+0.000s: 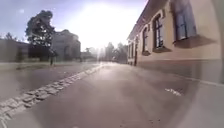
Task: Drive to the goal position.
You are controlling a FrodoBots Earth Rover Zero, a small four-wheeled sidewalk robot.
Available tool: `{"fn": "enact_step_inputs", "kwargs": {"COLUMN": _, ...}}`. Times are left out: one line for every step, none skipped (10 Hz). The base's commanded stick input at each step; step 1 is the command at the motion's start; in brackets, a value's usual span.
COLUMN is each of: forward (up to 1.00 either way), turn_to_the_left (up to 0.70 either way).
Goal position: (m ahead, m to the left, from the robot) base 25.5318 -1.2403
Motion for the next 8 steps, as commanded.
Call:
{"fn": "enact_step_inputs", "kwargs": {"forward": 0.70, "turn_to_the_left": 0.00}}
{"fn": "enact_step_inputs", "kwargs": {"forward": 0.70, "turn_to_the_left": 0.00}}
{"fn": "enact_step_inputs", "kwargs": {"forward": 0.70, "turn_to_the_left": 0.00}}
{"fn": "enact_step_inputs", "kwargs": {"forward": 0.70, "turn_to_the_left": 0.00}}
{"fn": "enact_step_inputs", "kwargs": {"forward": 0.70, "turn_to_the_left": 0.00}}
{"fn": "enact_step_inputs", "kwargs": {"forward": 0.70, "turn_to_the_left": 0.00}}
{"fn": "enact_step_inputs", "kwargs": {"forward": 0.70, "turn_to_the_left": -0.03}}
{"fn": "enact_step_inputs", "kwargs": {"forward": 0.70, "turn_to_the_left": -0.08}}
